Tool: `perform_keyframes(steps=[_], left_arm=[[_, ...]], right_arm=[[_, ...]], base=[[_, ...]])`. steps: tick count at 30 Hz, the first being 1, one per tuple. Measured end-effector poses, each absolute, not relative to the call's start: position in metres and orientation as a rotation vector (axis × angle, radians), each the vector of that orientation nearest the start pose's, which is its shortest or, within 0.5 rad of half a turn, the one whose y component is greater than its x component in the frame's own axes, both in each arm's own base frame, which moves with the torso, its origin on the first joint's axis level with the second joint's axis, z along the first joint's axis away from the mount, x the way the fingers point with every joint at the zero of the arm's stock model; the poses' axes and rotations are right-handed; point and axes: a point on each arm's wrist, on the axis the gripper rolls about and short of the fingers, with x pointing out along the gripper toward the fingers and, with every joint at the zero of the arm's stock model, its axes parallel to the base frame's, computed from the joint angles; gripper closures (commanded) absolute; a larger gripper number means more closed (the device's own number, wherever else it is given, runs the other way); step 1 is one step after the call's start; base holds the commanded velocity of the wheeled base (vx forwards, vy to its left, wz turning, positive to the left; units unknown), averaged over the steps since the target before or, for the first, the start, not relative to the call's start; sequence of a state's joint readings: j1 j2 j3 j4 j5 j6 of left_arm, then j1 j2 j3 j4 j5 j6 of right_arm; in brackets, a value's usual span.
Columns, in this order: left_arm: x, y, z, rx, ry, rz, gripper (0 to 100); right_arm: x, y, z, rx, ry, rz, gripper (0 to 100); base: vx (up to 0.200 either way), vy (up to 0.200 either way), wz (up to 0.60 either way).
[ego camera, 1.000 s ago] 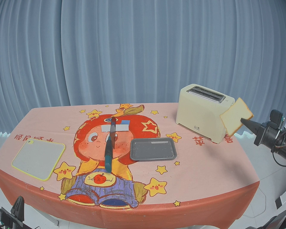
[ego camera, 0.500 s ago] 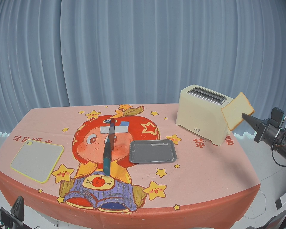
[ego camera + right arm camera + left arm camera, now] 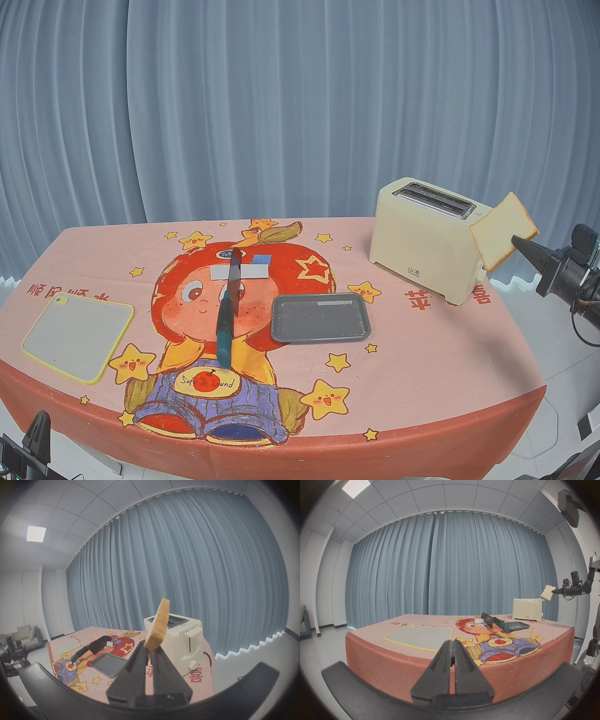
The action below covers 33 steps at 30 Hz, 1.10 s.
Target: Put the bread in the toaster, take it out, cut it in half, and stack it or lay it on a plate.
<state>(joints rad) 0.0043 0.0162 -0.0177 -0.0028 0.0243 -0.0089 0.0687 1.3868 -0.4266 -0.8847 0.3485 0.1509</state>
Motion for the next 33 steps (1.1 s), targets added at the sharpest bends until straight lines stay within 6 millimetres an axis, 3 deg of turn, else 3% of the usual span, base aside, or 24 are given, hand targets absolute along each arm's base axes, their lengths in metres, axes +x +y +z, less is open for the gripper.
perform_keyframes(steps=[10,23,33], left_arm=[[-0.023,0.000,0.081,-0.009,-0.004,0.028,100],[-0.023,0.000,0.081,-0.009,-0.004,0.028,100],[-0.023,0.000,0.081,-0.009,-0.004,0.028,100]], right_arm=[[0.201,0.021,0.175,0.114,0.142,0.406,100],[0.200,0.014,0.174,-0.073,0.107,0.405,100],[0.199,0.010,0.176,-0.155,0.068,0.518,100]], base=[[0.000,0.000,0.00],[0.000,0.000,0.00],[0.000,0.000,0.00]])
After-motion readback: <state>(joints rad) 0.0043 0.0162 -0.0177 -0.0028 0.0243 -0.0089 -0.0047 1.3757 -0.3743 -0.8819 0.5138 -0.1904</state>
